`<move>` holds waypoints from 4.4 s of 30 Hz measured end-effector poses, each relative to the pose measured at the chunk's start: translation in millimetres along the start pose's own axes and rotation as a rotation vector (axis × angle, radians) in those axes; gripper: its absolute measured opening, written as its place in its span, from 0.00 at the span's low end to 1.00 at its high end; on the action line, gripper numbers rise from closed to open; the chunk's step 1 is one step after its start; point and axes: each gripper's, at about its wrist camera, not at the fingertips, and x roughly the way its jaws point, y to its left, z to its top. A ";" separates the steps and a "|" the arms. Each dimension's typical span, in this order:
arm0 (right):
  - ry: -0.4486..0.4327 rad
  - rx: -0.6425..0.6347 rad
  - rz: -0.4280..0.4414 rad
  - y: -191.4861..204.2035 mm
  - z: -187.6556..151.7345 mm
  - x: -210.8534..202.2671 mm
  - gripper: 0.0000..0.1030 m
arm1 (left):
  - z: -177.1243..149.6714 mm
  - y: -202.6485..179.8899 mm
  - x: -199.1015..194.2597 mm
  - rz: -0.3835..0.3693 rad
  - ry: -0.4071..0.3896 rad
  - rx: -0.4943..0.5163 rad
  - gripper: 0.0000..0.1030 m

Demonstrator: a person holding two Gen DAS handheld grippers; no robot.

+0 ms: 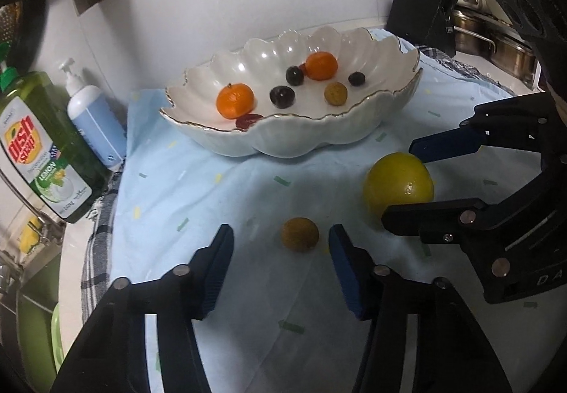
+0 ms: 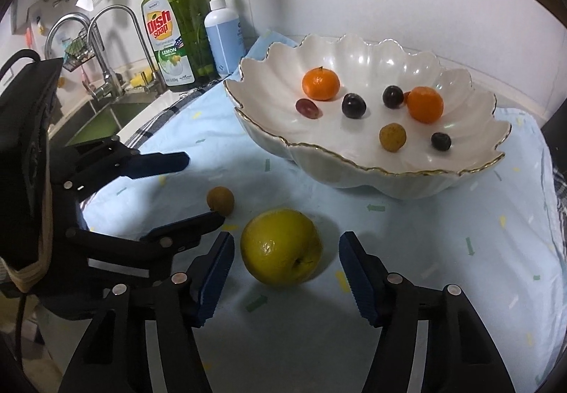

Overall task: Organize fruits
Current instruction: 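Grasp the small brown fruit with the left tool while the right tool grasps the yellow-green apple, then lift the brown fruit and apple and carry both over the white bowl, then lower both tools into the bowl and open them to release the fruits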

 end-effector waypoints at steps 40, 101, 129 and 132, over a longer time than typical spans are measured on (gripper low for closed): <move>-0.061 0.050 0.054 -6.0 2.0 -33.9 0.49 | 18.8 2.5 -48.0 0.024 -0.062 -0.190 0.23; -0.325 0.058 -0.179 -84.2 92.1 -72.4 0.49 | 149.9 22.9 -60.7 0.104 -0.297 -0.232 0.23; -0.130 0.119 -0.242 -140.1 97.6 1.3 0.49 | 178.5 10.5 62.4 0.038 -0.064 -0.213 0.34; -0.122 0.122 -0.240 -140.9 97.3 4.8 0.50 | 176.7 12.0 60.6 0.056 -0.066 -0.216 0.40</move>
